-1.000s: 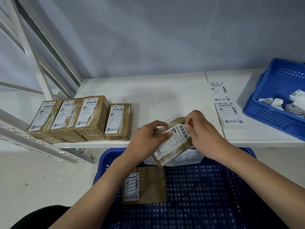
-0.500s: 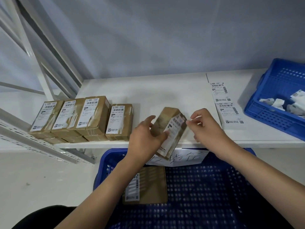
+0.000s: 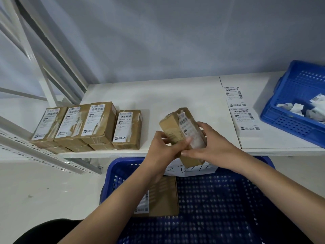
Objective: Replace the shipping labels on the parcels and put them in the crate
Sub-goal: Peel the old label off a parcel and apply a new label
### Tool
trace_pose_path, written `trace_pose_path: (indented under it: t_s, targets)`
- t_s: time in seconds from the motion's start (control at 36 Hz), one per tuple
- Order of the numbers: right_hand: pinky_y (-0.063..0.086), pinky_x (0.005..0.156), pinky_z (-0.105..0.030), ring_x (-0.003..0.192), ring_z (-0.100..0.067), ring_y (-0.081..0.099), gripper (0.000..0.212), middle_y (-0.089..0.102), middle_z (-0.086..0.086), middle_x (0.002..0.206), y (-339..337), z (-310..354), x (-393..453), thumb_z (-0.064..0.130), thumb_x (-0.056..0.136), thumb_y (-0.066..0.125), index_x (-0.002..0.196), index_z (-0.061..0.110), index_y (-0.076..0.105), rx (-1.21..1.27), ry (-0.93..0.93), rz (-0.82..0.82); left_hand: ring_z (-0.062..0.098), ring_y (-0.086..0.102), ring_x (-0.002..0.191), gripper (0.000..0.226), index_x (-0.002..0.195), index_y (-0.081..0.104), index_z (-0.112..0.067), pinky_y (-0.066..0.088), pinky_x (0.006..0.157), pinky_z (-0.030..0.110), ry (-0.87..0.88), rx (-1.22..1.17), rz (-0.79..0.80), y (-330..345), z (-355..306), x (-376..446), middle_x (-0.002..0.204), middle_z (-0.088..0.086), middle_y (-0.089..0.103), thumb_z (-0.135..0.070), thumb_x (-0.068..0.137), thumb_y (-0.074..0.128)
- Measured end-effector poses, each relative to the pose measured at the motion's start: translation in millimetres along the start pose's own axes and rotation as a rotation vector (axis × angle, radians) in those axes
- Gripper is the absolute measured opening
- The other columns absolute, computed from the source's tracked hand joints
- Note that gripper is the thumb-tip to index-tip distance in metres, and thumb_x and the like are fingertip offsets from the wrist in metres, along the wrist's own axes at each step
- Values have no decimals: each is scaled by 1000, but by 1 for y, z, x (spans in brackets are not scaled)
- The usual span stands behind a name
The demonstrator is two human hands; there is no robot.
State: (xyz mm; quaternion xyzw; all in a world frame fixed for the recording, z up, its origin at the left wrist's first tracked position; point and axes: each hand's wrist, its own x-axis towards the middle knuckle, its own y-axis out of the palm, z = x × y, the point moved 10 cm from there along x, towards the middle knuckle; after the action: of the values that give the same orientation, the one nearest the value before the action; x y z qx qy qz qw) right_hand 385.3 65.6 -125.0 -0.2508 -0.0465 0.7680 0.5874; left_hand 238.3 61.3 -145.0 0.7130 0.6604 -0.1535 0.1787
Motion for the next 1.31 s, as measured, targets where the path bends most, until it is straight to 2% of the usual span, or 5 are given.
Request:
trace_pose_path:
  t_s: [0.25,0.64,0.83,1.03,1.31]
  targets:
    - [39,109,-35,134,-15,36,103,36,5,145,-26,5,7,19,75,85,155,31,21,-398,-141,-96,25,73,105,37,123,69,-7,58,98,39,-16,-51,5,-13,-13,6,111,11,76,-35,101,60]
    - [-11,121,-25,148,0,5,100,22,3,162,-18,14,6,17,84,80,159,26,16,-544,-312,-143,18,77,88,30,110,72,-8,62,88,38,66,99,-150,-29,-17,9,94,4,79,-24,85,80]
    - [39,103,-34,114,-6,48,32,65,11,114,-22,41,-11,34,81,80,110,23,69,-398,-516,-386,23,77,89,35,111,72,-5,64,83,40,1,82,-235,-36,-1,14,97,7,78,-27,84,78]
    - [28,89,-10,98,24,40,20,66,12,94,-12,42,-12,31,83,79,97,18,75,-402,-528,-342,21,76,88,52,120,68,-9,64,81,39,3,145,-243,-32,2,14,99,6,77,-38,78,82]
    - [45,75,-14,86,-3,60,5,68,17,84,-13,35,-6,21,91,72,88,23,76,-345,-396,-301,16,74,91,54,123,65,-13,63,84,35,10,229,-220,-28,-2,11,105,4,75,-41,80,82]
